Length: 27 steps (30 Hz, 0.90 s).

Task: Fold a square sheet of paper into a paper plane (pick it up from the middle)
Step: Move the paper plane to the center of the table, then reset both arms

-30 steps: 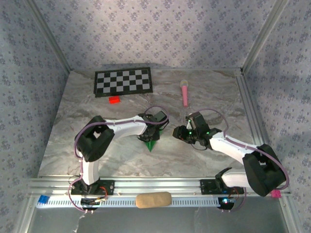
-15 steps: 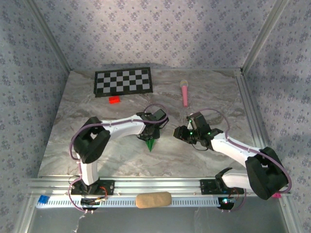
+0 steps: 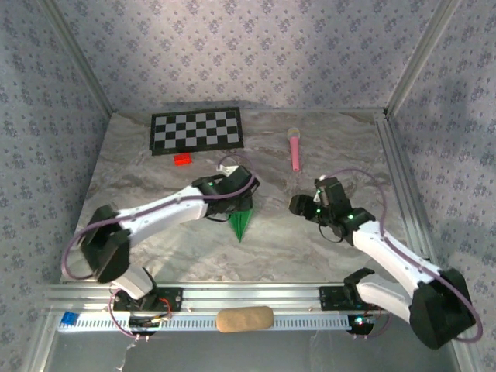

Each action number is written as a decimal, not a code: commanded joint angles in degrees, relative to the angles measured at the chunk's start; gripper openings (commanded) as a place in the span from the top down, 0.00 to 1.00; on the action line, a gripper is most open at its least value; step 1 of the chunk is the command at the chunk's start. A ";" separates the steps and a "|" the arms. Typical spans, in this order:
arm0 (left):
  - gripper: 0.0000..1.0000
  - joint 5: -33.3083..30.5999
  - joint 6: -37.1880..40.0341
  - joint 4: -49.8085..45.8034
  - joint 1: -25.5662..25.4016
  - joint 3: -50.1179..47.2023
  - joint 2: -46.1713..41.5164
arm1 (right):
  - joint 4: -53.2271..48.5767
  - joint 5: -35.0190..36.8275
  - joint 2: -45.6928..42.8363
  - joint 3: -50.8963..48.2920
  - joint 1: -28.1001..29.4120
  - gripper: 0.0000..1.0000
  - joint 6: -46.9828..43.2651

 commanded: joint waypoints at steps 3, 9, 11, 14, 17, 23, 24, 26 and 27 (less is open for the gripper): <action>0.30 -11.49 7.20 2.45 4.09 -8.91 -13.06 | -5.25 21.15 -6.33 3.12 -3.57 0.34 -10.68; 0.09 -13.58 18.93 11.49 16.98 -22.13 -26.36 | 11.59 34.28 -3.90 -2.73 -5.94 0.23 -29.55; 0.04 -12.27 21.76 14.34 23.25 -25.68 -29.29 | 18.57 36.32 -0.86 -5.32 -8.04 0.01 -32.74; 0.03 -8.98 27.19 17.82 31.79 -28.62 -30.77 | 19.49 33.86 5.77 -3.46 -12.30 0.00 -33.65; 0.02 -8.18 32.94 24.31 37.94 -32.58 -29.53 | 25.71 30.84 12.96 -3.83 -16.28 0.01 -34.69; 0.01 -4.23 37.37 34.72 46.49 -36.32 -25.88 | 43.75 17.26 20.96 -7.32 -20.69 0.02 -41.57; 0.01 -4.34 38.22 36.46 46.97 -36.60 -25.11 | 45.32 14.77 21.79 -7.30 -21.45 0.02 -42.89; 0.01 -4.75 40.14 40.64 47.69 -37.60 -22.98 | 49.87 10.08 23.90 -7.52 -22.88 0.03 -44.51; 0.01 -4.81 40.59 42.44 47.95 -37.97 -21.90 | 50.77 8.45 24.74 -7.34 -23.26 0.02 -44.98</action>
